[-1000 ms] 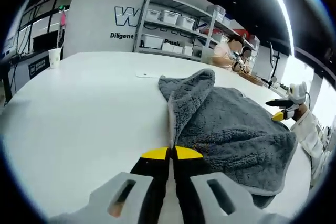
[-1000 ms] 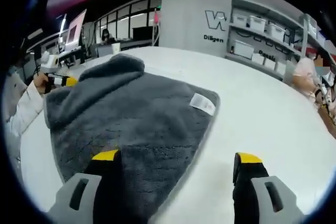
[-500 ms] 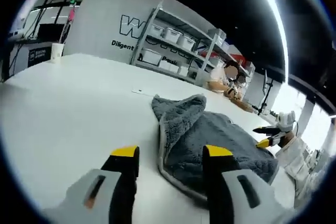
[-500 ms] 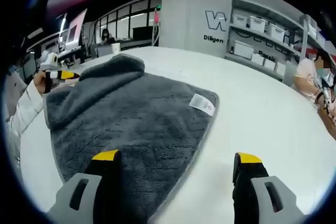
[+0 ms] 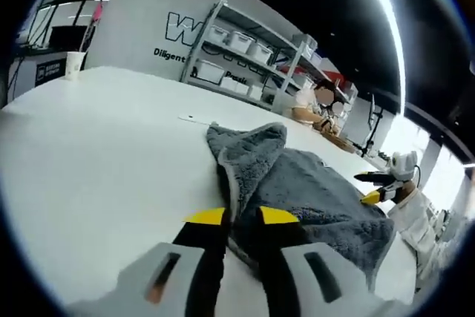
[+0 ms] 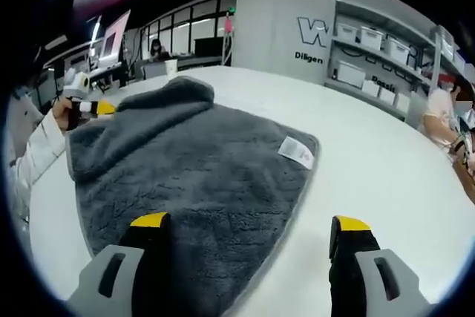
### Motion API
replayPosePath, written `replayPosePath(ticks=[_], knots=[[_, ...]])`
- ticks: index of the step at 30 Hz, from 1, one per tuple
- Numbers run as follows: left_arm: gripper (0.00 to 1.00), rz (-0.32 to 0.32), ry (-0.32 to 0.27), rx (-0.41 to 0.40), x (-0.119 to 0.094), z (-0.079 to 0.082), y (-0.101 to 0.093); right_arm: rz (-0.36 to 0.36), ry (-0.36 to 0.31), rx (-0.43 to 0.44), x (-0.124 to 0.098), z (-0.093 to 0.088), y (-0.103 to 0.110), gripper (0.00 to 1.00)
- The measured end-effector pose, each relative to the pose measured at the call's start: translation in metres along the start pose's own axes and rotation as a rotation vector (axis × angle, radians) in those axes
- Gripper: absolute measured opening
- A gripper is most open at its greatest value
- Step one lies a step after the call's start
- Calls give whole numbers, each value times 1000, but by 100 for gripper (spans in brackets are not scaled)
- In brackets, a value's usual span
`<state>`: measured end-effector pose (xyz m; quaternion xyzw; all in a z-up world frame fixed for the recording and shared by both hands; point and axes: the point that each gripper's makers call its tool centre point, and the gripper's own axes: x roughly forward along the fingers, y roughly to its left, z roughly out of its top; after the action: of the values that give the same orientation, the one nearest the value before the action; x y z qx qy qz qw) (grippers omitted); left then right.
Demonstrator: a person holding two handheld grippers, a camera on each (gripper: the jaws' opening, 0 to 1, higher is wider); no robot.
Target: Open the folded towel by lifting each exposed corner and separating the folded layers until the towel lies flat within the target outline without major curled edges
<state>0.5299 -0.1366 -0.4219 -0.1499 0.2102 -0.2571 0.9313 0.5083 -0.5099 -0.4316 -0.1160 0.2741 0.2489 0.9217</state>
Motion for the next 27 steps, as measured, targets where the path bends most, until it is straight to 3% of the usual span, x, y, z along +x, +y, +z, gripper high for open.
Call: replayPosePath(ticks=[1,7,15,20,27], knots=[[2,2,-3,0,0,0,0,10,-6,-4,1,1,2,87],[2,-14,1,12,0,-1,-3,101,-60,-52,3,14,25,80],[2,-8,11,28,0,-3,-3,126,-6,-111,13,3,38,64],[2,-8,14,26,0,-3,-3,165,-24,-97,13,5,45,50],[2,-6,17,25,0,-4,-3,193,-25,-64,13,2,48,39]])
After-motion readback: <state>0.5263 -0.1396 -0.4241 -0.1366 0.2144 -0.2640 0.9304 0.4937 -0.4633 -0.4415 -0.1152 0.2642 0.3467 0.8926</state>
